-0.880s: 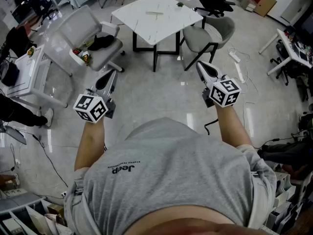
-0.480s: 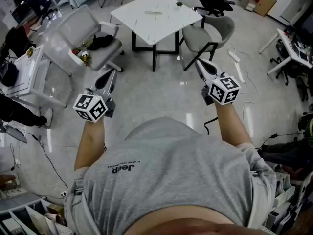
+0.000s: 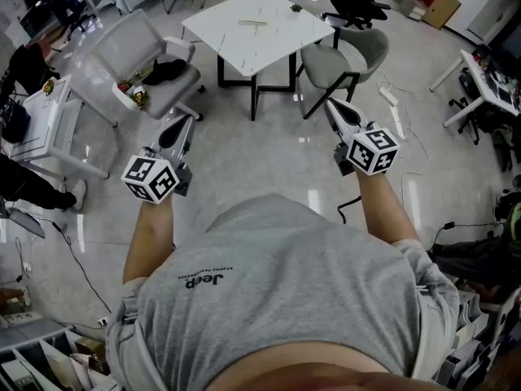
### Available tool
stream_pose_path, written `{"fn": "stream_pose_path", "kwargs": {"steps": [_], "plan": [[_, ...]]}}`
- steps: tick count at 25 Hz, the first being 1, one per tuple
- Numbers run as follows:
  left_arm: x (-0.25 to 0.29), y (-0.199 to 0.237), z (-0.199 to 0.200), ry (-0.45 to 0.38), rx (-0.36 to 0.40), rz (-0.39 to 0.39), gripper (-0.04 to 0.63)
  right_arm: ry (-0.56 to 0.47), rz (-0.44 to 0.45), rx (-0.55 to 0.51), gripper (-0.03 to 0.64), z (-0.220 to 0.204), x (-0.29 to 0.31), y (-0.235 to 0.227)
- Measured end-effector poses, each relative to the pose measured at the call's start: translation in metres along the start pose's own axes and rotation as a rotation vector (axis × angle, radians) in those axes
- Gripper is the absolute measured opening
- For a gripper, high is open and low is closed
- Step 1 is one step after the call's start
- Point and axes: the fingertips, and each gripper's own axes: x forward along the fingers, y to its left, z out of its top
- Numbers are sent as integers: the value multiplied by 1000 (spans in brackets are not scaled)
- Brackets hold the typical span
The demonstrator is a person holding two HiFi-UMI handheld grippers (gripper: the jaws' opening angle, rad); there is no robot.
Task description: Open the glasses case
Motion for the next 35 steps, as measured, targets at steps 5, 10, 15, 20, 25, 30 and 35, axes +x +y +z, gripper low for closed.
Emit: {"fn": "stream_pose_path", "kwargs": {"steps": [5, 10, 15, 20, 25, 30, 35], "plan": [[11, -15, 0, -4, 1, 9, 49, -46, 89, 28, 315, 8, -7, -7], [27, -39, -2, -11, 9, 28, 49, -33, 116, -30, 373, 8, -22, -23], [47, -69, -9, -20, -21, 38, 49, -26, 132, -29, 373, 8, -37, -51], [60, -85, -24, 11, -47, 35, 49, -31, 140, -5, 373, 3, -34, -71], [59, -63, -18, 11, -27, 61, 49, -18, 156, 5, 373, -5, -9, -71], [78, -14, -21, 10, -29, 38, 49, -4, 140, -1, 373, -9, 40, -73], [124, 72, -21, 3, -24, -32, 49, 2, 87, -23, 373, -8, 119, -82]]}}
